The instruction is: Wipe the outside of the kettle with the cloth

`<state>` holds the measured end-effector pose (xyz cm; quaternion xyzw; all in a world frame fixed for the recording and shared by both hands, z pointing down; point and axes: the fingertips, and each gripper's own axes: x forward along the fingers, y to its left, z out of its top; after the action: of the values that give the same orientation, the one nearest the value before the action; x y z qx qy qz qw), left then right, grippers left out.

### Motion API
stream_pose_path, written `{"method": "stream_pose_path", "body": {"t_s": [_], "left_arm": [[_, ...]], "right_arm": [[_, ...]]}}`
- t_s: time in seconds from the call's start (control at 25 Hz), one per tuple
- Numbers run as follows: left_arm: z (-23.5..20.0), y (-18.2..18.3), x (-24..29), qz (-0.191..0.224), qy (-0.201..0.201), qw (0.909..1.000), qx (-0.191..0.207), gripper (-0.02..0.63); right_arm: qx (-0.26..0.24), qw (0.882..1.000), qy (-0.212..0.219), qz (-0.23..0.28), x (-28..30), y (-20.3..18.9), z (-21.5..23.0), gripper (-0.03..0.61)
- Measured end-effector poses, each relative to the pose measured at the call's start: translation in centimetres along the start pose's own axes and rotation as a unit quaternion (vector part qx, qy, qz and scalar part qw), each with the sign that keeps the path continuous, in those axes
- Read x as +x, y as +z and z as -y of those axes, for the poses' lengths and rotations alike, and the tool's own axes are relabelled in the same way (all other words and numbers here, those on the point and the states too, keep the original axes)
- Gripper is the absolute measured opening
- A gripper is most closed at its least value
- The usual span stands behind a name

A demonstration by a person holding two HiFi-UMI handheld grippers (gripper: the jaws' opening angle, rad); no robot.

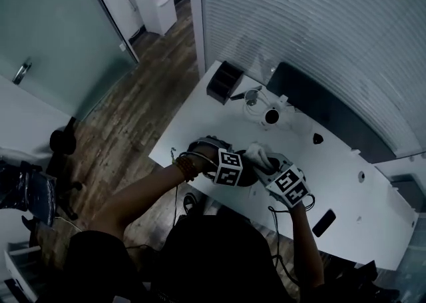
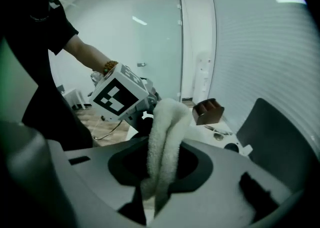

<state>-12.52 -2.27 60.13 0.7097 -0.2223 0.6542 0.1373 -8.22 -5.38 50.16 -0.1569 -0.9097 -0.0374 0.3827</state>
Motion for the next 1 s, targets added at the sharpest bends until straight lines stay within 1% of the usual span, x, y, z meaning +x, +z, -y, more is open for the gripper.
{"method": "stream_pose_path", "body": {"t_s": [0.04,0.08,0.16,0.2,0.28,0.32,0.36,0.4,0.48,0.56,0.6,0.64,0.68,0.76,0.84,0.88,1.0], "left_arm": [[0.1,0.1,0.0,0.001,0.002,1.0000,0.001,0.084],[0.3,0.1,0.0,0.003,0.003,1.0000,0.004,0.084],[0.6,0.0,-0.1,0.006,0.012,0.9999,0.009,0.083],[0.7,-0.1,-0.1,0.008,0.016,0.9998,0.008,0.083],[0.7,-0.1,-0.2,0.013,0.021,0.9997,0.004,0.083],[0.8,0.0,-0.2,0.015,0.023,0.9996,0.003,0.083],[0.9,0.1,-0.2,0.016,0.023,0.9996,0.005,0.083],[1.0,0.1,-0.1,0.015,0.024,0.9996,0.009,0.083],[0.9,-0.1,-0.2,0.011,0.028,0.9993,0.019,0.083],[0.8,-0.2,-0.3,0.014,0.040,0.9987,0.026,0.083],[0.9,-0.1,-0.2,0.018,0.044,0.9985,0.027,0.083],[1.0,-0.1,-0.2,0.020,0.046,0.9984,0.027,0.083],[1.1,0.0,-0.1,0.020,0.046,0.9984,0.025,0.083],[1.1,0.1,-0.1,0.016,0.045,0.9986,0.022,0.083],[1.0,0.1,-0.1,0.014,0.042,0.9987,0.025,0.083],[0.9,0.1,-0.1,0.013,0.042,0.9987,0.028,0.083],[0.8,-0.1,-0.1,0.011,0.045,0.9984,0.034,0.083]], "right_arm": [[-0.011,1.000,0.010,-0.015,0.2,0.1,-0.3,0.094],[-0.036,0.998,0.023,-0.038,0.5,0.2,-1.1,0.094],[-0.093,0.992,0.022,-0.086,1.3,0.3,-1.3,0.094],[-0.105,0.989,0.022,-0.102,1.6,0.2,-0.6,0.094],[-0.108,0.984,0.054,-0.133,1.2,-0.5,0.1,0.094],[-0.112,0.979,0.071,-0.154,0.5,-1.2,0.0,0.094],[-0.123,0.973,0.078,-0.179,-0.1,-1.9,-0.2,0.094],[-0.141,0.966,0.077,-0.202,-0.2,-2.3,-0.4,0.094],[-0.198,0.949,0.064,-0.236,0.9,-1.4,-0.5,0.092],[-0.252,0.934,0.054,-0.249,2.8,0.5,-0.8,0.092],[-0.266,0.929,0.055,-0.252,3.3,1.0,-1.1,0.092],[-0.268,0.927,0.060,-0.255,3.4,1.0,-1.4,0.092],[-0.261,0.928,0.066,-0.258,3.1,0.5,-1.5,0.092],[-0.233,0.934,0.075,-0.260,1.6,-1.1,-1.1,0.092],[-0.212,0.940,0.067,-0.258,0.8,-1.9,-0.6,0.092],[-0.215,0.939,0.058,-0.261,1.0,-1.7,-0.5,0.092],[-0.260,0.925,0.029,-0.277,3.2,0.4,-0.8,0.092]]}}
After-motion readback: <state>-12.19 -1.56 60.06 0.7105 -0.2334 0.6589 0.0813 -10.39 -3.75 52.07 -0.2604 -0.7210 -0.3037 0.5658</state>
